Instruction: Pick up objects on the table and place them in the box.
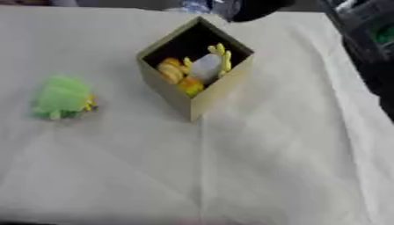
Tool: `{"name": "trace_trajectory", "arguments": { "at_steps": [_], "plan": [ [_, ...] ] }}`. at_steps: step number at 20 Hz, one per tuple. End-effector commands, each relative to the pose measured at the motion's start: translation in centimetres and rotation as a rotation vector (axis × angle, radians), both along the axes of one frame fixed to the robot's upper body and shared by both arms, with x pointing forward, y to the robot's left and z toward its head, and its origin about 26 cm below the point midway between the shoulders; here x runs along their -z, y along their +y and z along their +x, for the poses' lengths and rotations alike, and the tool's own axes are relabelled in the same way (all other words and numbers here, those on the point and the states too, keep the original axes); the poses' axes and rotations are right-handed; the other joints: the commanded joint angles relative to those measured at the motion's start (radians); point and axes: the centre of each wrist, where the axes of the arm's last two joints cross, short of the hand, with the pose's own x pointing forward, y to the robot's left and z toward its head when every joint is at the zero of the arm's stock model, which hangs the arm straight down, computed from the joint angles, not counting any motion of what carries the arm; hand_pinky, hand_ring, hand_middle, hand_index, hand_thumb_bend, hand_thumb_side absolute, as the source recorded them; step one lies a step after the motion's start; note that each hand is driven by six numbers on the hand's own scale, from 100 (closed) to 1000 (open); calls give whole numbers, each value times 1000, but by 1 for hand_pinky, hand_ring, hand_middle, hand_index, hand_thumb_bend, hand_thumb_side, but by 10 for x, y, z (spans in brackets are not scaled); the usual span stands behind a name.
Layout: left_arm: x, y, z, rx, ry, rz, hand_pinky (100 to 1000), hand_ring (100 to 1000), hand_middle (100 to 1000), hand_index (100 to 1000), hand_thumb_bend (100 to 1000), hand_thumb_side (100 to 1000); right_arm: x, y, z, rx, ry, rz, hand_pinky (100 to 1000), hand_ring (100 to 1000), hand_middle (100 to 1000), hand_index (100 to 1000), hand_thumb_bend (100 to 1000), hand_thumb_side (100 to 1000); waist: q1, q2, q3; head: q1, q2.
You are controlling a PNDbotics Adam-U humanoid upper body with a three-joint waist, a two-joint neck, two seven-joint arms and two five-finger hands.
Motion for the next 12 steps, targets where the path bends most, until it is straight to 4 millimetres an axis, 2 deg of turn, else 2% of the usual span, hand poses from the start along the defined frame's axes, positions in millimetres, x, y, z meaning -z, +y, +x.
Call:
{"name": "trace_trajectory", "arguments": {
  "at_steps": [1,3,4,6,12],
  "plan": [
    [-23,18,6,-65,139,220,788,719,665,826,383,546,-17,-16,-30,-23,-77,129,906,835,706,856,100,415,9,-21,-4,1,10],
    [-32,27,11,-86,248,339,792,727,673,839,410,569,-13,-27,-31,-27,-83,204,907,832,702,854,100,423,13,-21,-10,-3,12],
    [-35,30,13,-90,307,407,801,740,691,855,464,593,-11,-31,-31,-27,-87,237,907,827,697,850,100,449,16,-20,-14,-1,14],
    [-41,33,16,-82,426,534,808,753,710,867,506,599,-7,-39,-30,-29,-98,293,907,823,692,846,100,464,20,-19,-20,3,17],
    [-51,24,25,15,722,763,838,798,770,882,598,571,-1,-50,-29,-41,-132,366,905,814,683,837,100,474,27,-18,-33,18,18]
  ]
}}
